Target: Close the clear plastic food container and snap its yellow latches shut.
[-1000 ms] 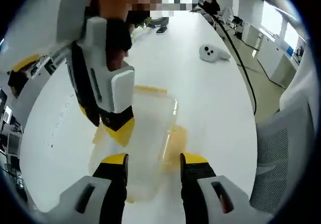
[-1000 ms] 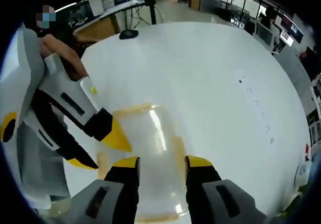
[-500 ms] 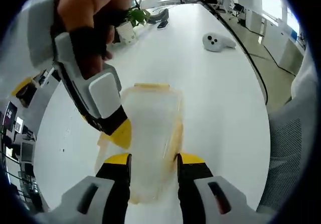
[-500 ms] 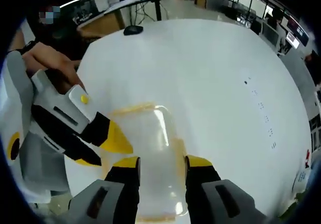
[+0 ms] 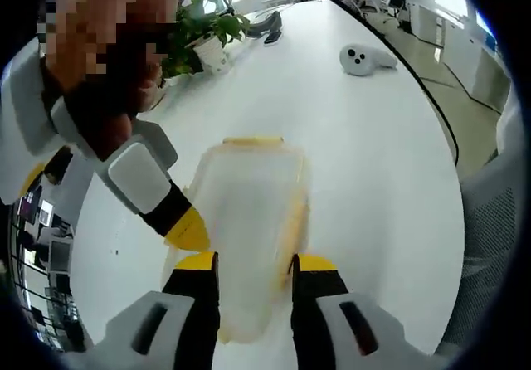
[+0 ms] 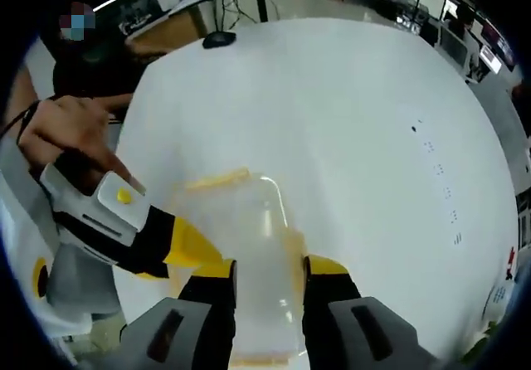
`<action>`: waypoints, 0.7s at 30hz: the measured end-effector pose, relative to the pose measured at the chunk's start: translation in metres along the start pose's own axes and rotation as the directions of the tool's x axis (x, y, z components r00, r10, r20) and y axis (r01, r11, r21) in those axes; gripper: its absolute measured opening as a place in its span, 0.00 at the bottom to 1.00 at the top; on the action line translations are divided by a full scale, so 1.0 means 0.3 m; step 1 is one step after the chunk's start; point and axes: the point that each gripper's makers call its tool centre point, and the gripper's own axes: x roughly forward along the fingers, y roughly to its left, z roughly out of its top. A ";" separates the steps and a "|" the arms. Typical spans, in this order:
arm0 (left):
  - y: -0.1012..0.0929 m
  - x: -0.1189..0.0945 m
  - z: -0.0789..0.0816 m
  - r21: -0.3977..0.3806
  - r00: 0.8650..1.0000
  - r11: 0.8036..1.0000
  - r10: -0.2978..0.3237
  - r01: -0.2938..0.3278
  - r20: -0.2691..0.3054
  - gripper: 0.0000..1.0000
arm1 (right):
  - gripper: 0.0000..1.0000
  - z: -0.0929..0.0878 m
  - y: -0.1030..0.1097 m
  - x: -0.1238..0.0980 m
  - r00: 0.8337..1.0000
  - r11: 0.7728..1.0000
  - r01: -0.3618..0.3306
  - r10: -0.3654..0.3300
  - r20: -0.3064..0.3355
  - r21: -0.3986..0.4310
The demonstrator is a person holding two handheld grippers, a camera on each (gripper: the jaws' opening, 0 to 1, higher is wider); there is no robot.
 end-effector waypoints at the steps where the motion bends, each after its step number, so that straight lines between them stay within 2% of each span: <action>1: 0.003 -0.008 0.001 0.005 1.000 1.000 -0.004 0.004 -0.005 0.31 | 0.28 -0.001 -0.004 0.002 1.000 1.000 -0.014 0.014 -0.004 0.013; 2: -0.005 0.004 0.000 0.010 1.000 1.000 -0.001 0.001 -0.002 0.31 | 0.28 0.008 0.011 0.010 0.999 0.998 -0.053 0.052 0.011 0.043; 5: -0.014 0.016 -0.003 -0.010 1.000 1.000 -0.003 0.003 0.012 0.31 | 0.29 0.013 -0.003 0.017 0.995 0.991 -0.085 0.079 0.056 0.099; 9: -0.012 0.011 -0.006 -0.011 1.000 1.000 0.006 -0.005 0.021 0.31 | 0.29 0.004 0.007 0.015 0.997 0.995 -0.068 0.065 0.042 0.070; 20: -0.014 0.007 -0.003 -0.002 1.000 1.000 0.004 -0.004 0.026 0.33 | 0.31 0.003 0.013 0.014 0.997 0.996 -0.057 0.054 0.050 0.067; 21: -0.014 0.006 -0.003 0.006 1.000 1.000 0.006 -0.006 0.027 0.33 | 0.31 0.004 0.011 0.011 0.998 0.998 -0.050 0.048 0.051 0.034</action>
